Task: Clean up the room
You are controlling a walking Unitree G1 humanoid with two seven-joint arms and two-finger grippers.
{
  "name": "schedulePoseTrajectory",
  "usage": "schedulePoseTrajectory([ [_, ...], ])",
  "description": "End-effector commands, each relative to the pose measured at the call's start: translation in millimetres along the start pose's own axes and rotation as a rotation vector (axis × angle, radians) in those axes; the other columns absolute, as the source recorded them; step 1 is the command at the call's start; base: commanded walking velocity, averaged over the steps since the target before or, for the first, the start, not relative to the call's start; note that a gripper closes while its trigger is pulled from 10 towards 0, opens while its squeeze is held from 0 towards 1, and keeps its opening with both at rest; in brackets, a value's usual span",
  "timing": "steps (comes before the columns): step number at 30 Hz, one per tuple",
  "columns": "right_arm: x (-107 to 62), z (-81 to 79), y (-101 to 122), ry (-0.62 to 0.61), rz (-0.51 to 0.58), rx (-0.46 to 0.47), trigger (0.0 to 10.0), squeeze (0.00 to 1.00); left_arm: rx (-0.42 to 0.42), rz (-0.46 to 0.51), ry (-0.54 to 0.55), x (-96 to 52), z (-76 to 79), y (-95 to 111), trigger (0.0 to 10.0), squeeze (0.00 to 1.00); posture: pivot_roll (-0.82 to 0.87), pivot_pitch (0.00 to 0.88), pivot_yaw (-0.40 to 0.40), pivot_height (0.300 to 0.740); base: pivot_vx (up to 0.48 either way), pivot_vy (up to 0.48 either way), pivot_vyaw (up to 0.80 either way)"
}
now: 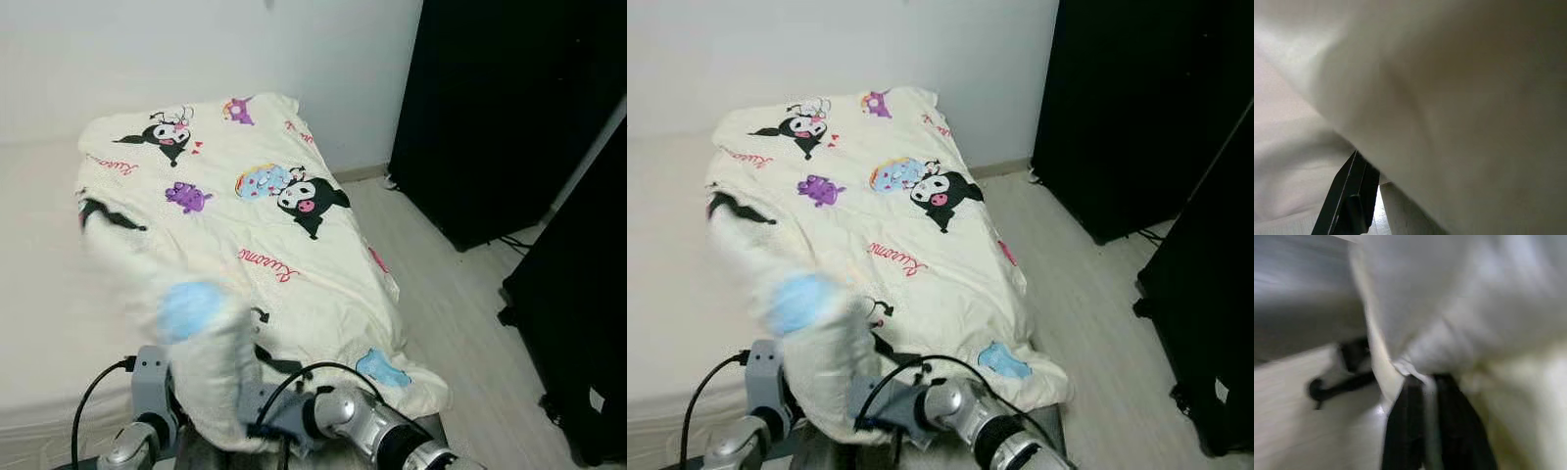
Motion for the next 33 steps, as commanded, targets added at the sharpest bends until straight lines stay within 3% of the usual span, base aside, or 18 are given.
schedulePoseTrajectory([
  [1, -5.5, 14.7, -3.0, -0.094, 0.021, 0.097, 10.0, 1.0, 0.0, 0.058, 0.051, 1.2, -15.5, 18.2, 10.0, 0.0, 0.11, 0.15, 0.012, 0.487, 0.0, 0.0, 0.0],
  [6, -14.3, 27.3, -5.9, -0.165, 0.073, 0.199, 10.0, 1.0, 0.003, 0.087, 0.11, 1.1, -31.1, 31.1, 10.0, 0.0, 0.11, 0.144, 0.007, 0.487, 0.0, 0.0, 0.0],
  [8, -21.2, 31.8, -8.9, -0.191, 0.128, 0.286, 10.0, 1.0, 0.013, 0.115, 0.18, -1.3, -50.0, 44.8, 10.0, 0.0, 0.11, 0.134, 0.006, 0.487, 0.0, 0.0, 0.0],
  [12, -27.8, 36.9, -10.2, -0.217, 0.184, 0.362, 10.0, 1.0, 0.025, 0.137, 0.236, -4.3, -65.3, 56.0, 10.0, 0.0, 0.11, 0.129, 0.004, 0.487, 0.0, 0.0, 0.0],
  [14, -36.8, 42.5, -8.7, -0.227, 0.277, 0.467, 10.0, 1.0, 0.047, 0.156, 0.291, -7.8, -79.9, 67.5, 10.0, 0.0, 0.11, 0.115, 0.003, 0.487, 0.0, 0.0, 0.0],
  [17, -40.3, 44.4, -7.7, -0.227, 0.314, 0.505, 10.0, 1.0, 0.055, 0.161, 0.312, -9.1, -84.8, 71.1, 10.0, 0.0, 0.11, 0.112, 0.003, 0.487, 0.0, 0.0, 0.0],
  [19, -47.4, 42.6, -5.2, -0.182, 0.39, 0.576, 10.0, 1.0, 0.081, 0.146, 0.373, -13.2, -97.1, 74.0, 10.0, 0.0, 0.1, 0.101, 0.001, 0.487, 0.0, 0.0, 0.0],
  [21, -47.4, 42.6, -5.2, -0.182, 0.39, 0.576, 10.0, 1.0, 0.081, 0.146, 0.373, -13.2, -97.1, 74.0, 10.0, 0.0, 0.1, 0.101, 0.001, 0.487, 0.0, 0.0, 0.0],
  [22, -49.9, 39.0, -3.7, -0.145, 0.416, 0.591, 10.0, 0.82, 0.099, 0.128, 0.399, -15.4, -102.3, 72.9, 10.0, 0.0, 0.09, 0.092, 0.003, 0.487, 0.0, 0.0, 0.0],
  [23, -52.5, 35.0, -1.6, -0.107, 0.443, 0.606, 10.0, 0.44, 0.123, 0.1, 0.432, -18.9, -109.3, 70.2, 10.0, 0.0, 0.09, 0.084, 0.006, 0.487, 0.0, 0.0, 0.0],
  [24, -52.5, 35.0, -1.6, -0.107, 0.443, 0.606, 10.0, 0.44, 0.123, 0.1, 0.432, -18.9, -109.3, 70.2, 10.0, 0.0, 0.09, 0.084, 0.006, 0.487, 0.0, 0.0, 0.0],
  [25, -54.8, 29.2, 1.5, -0.06, 0.467, 0.612, 10.0, 0.0, 0.144, 0.074, 0.47, -24.0, -118.1, 67.4, 10.0, 0.0, 0.08, 0.081, 0.007, 0.487, 0.0, 0.0, 0.0],
  [26, -57.7, 23.8, 5.3, -0.016, 0.496, 0.622, 10.0, 0.0, 0.177, 0.043, 0.517, -30.3, -128.3, 64.8, 10.0, 0.0, 0.08, 0.076, 0.007, 0.487, 0.0, 0.0, 0.0],
  [27, -57.7, 23.8, 5.3, -0.016, 0.496, 0.622, 10.0, 0.0, 0.177, 0.043, 0.517, -30.3, -128.3, 64.8, 10.0, 0.0, 0.08, 0.076, 0.007, 0.487, 0.0, 0.0, 0.0],
  [29, -64.6, 17.5, 14.8, 0.051, 0.568, 0.65, 10.0, 0.0, 0.227, 0.003, 0.617, -45.1, -150.9, 65.5, 10.0, 0.0, 0.08, 0.059, 0.009, 0.487, 0.0, 0.0, 0.0],
  [33, -74.5, 13.2, 25.4, 0.119, 0.649, 0.68, 10.0, 0.0, 0.266, 0.002, 0.757, -64.5, -179.0, 79.8, 10.0, 0.0, 0.08, 0.053, 0.012, 0.487, 0.0, 0.0, 0.0],
])
Point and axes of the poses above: a point about 5 cm out from each wrist's last joint towards the gripper, its own x axis pointing out of the wrist towards the gripper, its own y axis along the axis of the wrist's last joint, z = x × y, the point moved 5 cm from there along x, pointing out of the wrist towards the gripper
